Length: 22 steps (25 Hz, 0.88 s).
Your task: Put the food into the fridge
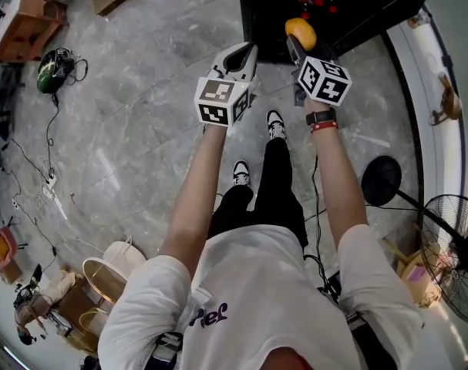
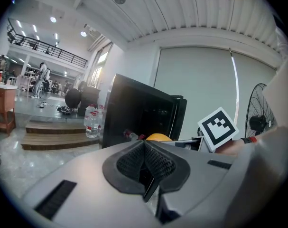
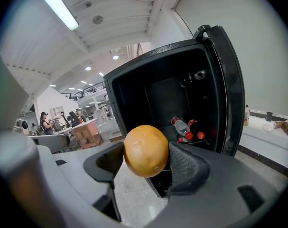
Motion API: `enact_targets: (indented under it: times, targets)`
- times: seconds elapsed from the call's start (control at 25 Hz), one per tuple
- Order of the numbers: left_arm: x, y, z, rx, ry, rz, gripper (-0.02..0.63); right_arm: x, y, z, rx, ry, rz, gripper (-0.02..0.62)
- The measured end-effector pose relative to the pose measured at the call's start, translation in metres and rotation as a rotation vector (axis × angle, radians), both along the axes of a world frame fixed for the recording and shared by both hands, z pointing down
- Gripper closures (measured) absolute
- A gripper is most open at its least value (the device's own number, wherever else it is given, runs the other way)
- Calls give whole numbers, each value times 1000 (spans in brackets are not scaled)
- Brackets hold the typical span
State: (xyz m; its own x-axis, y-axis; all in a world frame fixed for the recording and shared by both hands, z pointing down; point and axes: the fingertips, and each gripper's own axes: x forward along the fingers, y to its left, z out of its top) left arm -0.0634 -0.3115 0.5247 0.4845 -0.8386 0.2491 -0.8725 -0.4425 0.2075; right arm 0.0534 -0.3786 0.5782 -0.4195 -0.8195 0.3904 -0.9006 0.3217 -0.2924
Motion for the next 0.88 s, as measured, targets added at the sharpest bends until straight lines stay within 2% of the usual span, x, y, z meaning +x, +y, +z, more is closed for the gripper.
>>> enact_targets:
  times: [0.24,0.88]
  targets:
    - [0,-18,11,3,10,-16,586,-5,-30,12,27,17,-33,284]
    - [5,-55,38,-8,0,-37,586,-11,-108,61,11,33,-58,284]
